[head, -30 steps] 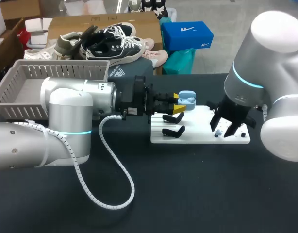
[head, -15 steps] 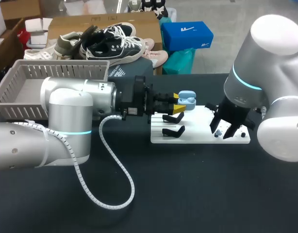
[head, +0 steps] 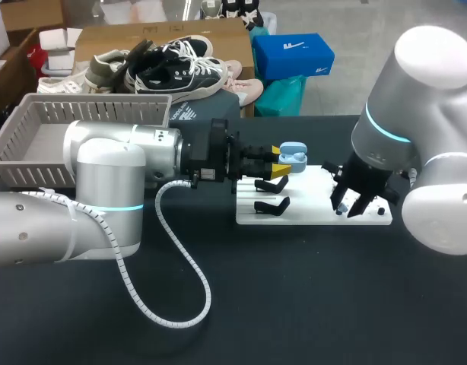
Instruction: Pick up each earbud case from the left stands, insert the matching earbuds, close the lid, and place the case in the box.
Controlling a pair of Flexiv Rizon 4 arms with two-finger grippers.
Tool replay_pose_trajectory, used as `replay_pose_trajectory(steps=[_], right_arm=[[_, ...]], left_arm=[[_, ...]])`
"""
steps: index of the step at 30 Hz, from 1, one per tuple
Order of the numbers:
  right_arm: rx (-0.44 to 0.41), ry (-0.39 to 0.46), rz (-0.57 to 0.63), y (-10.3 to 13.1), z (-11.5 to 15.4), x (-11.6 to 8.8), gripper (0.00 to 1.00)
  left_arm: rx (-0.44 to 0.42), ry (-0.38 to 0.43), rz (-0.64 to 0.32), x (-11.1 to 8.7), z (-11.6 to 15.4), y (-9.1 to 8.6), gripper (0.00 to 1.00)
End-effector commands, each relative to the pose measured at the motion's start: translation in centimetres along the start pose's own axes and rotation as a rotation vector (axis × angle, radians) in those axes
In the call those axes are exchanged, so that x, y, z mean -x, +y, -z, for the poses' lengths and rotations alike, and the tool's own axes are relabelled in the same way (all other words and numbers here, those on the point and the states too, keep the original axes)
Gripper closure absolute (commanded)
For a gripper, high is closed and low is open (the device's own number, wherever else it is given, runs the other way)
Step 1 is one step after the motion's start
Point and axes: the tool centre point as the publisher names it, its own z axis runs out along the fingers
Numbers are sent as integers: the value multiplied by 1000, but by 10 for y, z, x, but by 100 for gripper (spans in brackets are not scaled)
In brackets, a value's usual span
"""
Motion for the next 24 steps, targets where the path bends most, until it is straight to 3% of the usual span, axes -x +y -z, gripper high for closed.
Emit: replay_pose_trajectory(steps=[1, 3, 5, 16, 24], right_arm=[[1, 1, -2, 0, -3, 1, 76], [1, 2, 0, 0, -3, 1, 82], [3, 2, -1, 0, -3, 2, 100], [9, 11, -2, 0, 6, 3, 100], [19, -8, -18, -6, 32, 4, 100]], left_arm=[[6, 0, -1, 0, 0, -2, 100], [6, 0, -1, 0, 0, -2, 100], [6, 0, -1, 0, 0, -2, 100], [6, 0, -1, 0, 0, -2, 100], [6, 0, -1, 0, 0, -2, 100]])
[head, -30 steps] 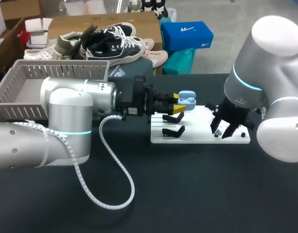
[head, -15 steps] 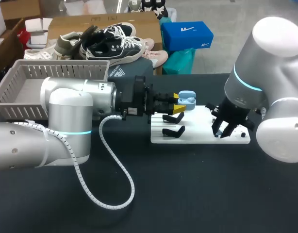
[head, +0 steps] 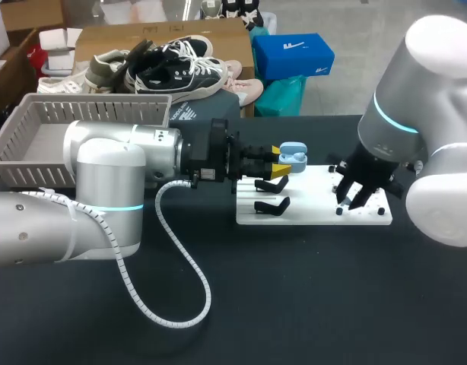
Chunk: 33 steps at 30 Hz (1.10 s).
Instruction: Pick up each earbud case from the left stands, insert the matching earbuds, close the lid, and place the case in the box.
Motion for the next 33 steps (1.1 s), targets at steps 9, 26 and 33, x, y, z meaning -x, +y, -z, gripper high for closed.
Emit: replay_pose_trajectory(steps=[9, 26, 33], right_arm=[[27, -77, -11, -10, 82, 4, 100], [-44, 72, 470, 75, 169, -19, 100], [-111, 95, 579, 105, 151, -28, 100]], left_arm=[[6, 0, -1, 0, 0, -2, 100], [6, 0, -1, 0, 0, -2, 100], [6, 0, -1, 0, 0, -2, 100]])
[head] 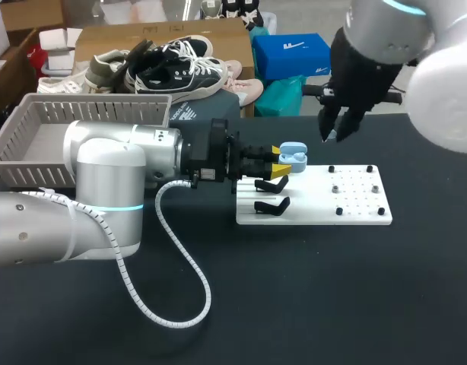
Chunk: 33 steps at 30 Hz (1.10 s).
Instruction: Pick up each earbud case from the left stands, insert the matching earbuds, close the lid, and place the case in the box.
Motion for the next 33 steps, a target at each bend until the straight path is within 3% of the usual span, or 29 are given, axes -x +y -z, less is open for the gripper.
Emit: replay_pose_trajectory(steps=[1, 10, 33], right_arm=[[-76, 152, 43, 29, -20, 14, 100], [-71, 171, 76, 49, -35, 9, 100], [-81, 168, 54, 49, -50, 12, 100]], left_arm=[[6, 0, -1, 0, 0, -2, 100], [6, 0, -1, 0, 0, -2, 100], [6, 0, -1, 0, 0, -2, 100]])
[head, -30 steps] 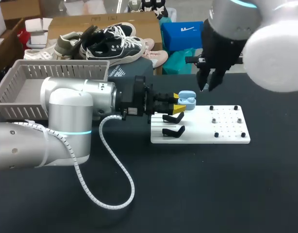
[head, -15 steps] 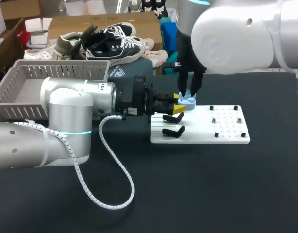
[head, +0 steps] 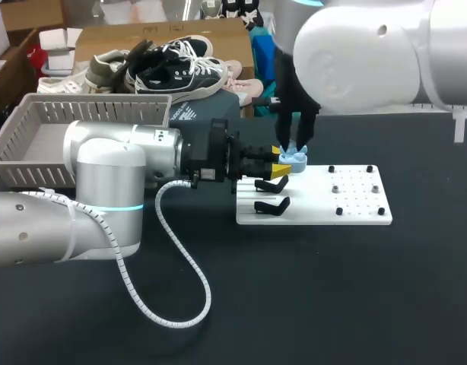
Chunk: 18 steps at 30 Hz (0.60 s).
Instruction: Pick up each earbud case from the left stands, insert the matching earbuds, close the lid, and place the case in the box.
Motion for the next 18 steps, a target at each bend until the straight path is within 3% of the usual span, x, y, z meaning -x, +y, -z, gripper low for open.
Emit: replay_pose_trajectory(steps=[1, 18], right_arm=[[1, 5, 3, 2, -6, 5, 100], [14, -7, -4, 3, -26, 16, 100]], left_arm=[[6, 0, -1, 0, 0, -2, 100], [6, 0, -1, 0, 0, -2, 100]])
